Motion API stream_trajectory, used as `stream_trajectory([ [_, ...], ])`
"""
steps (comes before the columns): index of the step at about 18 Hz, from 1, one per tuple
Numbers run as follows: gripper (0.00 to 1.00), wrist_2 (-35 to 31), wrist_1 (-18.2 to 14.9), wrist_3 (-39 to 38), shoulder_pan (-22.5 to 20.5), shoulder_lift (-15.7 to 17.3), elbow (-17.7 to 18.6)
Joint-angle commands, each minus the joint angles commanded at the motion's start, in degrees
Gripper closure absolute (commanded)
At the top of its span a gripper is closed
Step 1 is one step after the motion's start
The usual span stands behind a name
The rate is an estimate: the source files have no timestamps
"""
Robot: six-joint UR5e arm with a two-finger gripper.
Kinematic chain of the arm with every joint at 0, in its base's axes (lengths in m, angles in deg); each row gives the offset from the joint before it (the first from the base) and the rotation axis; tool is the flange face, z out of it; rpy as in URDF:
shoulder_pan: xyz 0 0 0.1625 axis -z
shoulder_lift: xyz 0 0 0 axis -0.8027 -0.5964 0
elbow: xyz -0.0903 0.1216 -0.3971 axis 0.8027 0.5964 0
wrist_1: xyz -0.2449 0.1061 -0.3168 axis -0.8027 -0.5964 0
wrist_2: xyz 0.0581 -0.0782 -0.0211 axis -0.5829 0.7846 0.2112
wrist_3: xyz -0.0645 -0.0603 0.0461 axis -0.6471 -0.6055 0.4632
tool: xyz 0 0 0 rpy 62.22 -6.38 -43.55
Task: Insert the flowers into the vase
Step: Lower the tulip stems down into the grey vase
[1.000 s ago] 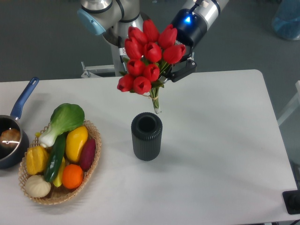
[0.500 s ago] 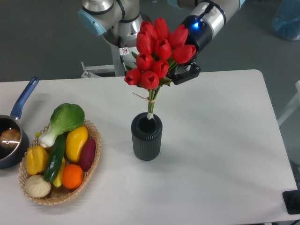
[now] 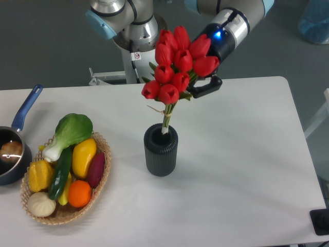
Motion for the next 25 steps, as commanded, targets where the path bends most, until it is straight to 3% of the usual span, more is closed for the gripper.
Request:
stream_trajectory([
  [25, 0.91, -0.09, 0.09, 5.44, 0.44, -1.84, 5.10],
])
